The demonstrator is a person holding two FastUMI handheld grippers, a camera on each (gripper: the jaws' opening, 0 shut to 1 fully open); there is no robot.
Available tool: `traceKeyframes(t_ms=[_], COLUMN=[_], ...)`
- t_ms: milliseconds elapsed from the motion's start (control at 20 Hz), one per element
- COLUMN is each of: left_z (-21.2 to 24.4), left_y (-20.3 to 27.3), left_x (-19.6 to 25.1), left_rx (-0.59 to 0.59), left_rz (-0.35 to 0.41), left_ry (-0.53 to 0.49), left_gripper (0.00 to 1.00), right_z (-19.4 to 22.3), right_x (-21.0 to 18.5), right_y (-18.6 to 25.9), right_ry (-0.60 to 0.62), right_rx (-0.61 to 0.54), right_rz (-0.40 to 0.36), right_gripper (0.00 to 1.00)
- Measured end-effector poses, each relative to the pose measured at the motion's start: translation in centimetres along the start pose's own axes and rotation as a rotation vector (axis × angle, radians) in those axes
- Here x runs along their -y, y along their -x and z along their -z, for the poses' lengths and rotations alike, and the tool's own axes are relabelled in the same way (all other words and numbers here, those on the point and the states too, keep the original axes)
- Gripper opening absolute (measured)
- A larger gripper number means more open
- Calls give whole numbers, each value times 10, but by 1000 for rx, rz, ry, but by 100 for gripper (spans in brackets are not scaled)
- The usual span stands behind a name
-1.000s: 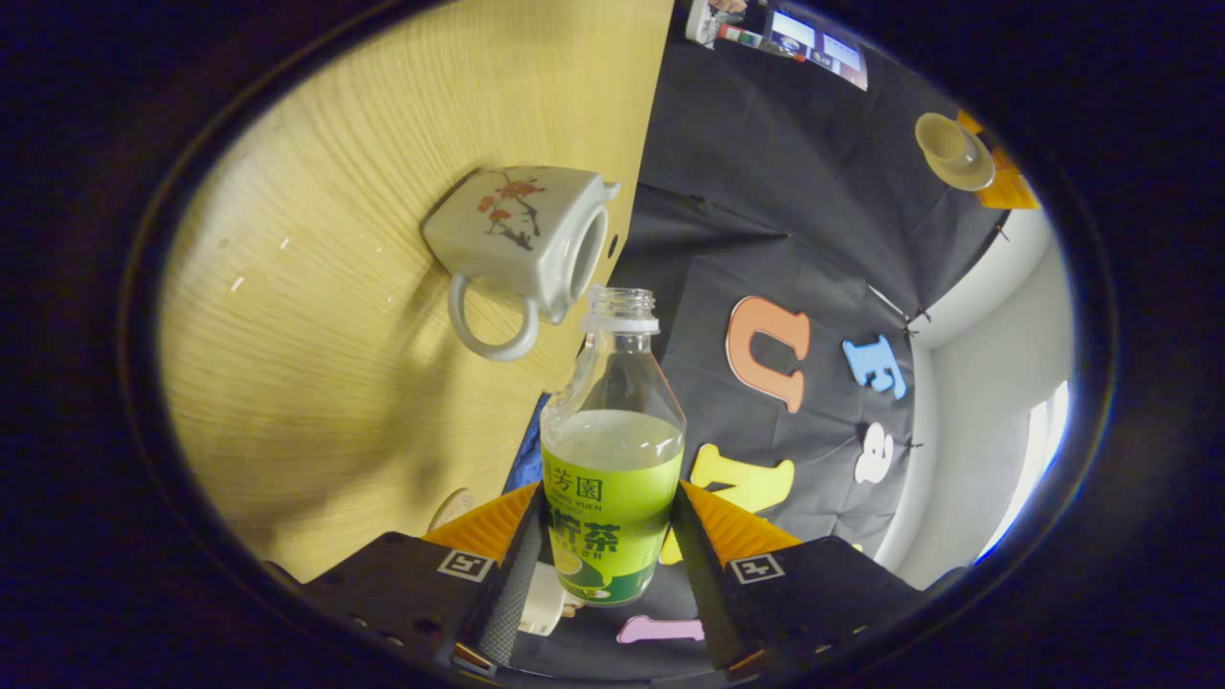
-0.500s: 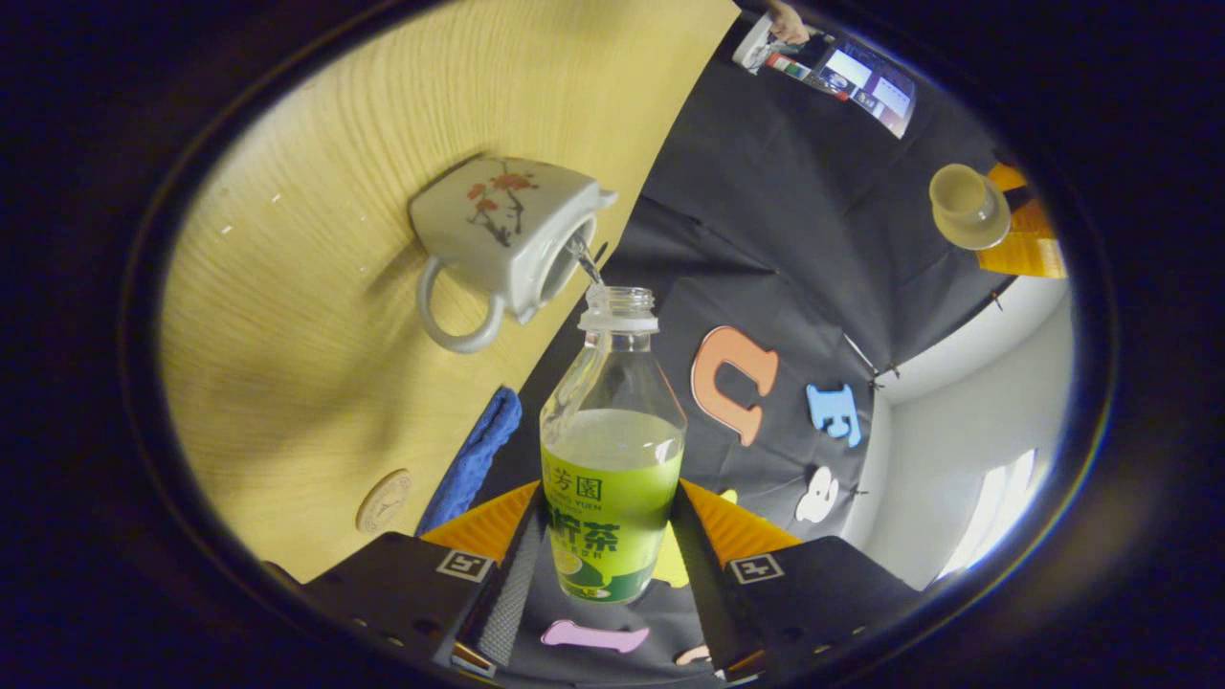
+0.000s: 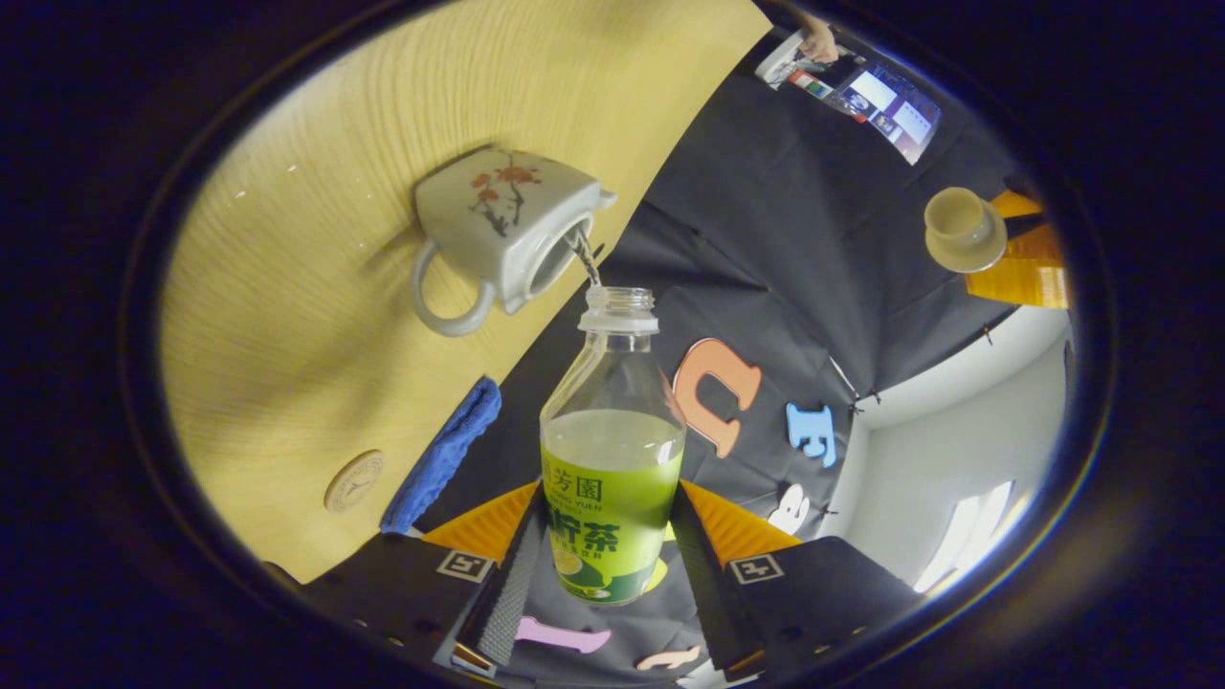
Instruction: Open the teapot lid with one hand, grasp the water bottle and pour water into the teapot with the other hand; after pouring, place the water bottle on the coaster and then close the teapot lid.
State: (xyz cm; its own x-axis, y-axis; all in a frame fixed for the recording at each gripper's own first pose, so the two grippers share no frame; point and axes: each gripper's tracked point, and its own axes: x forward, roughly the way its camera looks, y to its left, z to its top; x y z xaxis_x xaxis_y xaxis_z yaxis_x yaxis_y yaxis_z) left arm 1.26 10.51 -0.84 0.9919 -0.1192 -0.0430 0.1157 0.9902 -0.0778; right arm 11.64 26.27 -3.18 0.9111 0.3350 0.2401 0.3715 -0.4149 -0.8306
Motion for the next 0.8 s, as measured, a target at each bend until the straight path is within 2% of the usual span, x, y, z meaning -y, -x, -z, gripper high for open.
traceKeyframes(t_ms=[200,350,800], left_z=[1,2,4], left_y=[-1,-2,-3], left_x=[0,-1,1], left_rx=[-2,-5,-10], left_rz=[-2,-9,-7], left_ry=[-6,-15,-19], left_gripper=[3,3,3], right_z=[1,-4,-9], right_x=[-4,3,11], right_y=[0,2,4], right_ry=[36,97,99], right_rx=[-1,11,23], right_rz=[0,47,63], right_gripper=[74,75,74])
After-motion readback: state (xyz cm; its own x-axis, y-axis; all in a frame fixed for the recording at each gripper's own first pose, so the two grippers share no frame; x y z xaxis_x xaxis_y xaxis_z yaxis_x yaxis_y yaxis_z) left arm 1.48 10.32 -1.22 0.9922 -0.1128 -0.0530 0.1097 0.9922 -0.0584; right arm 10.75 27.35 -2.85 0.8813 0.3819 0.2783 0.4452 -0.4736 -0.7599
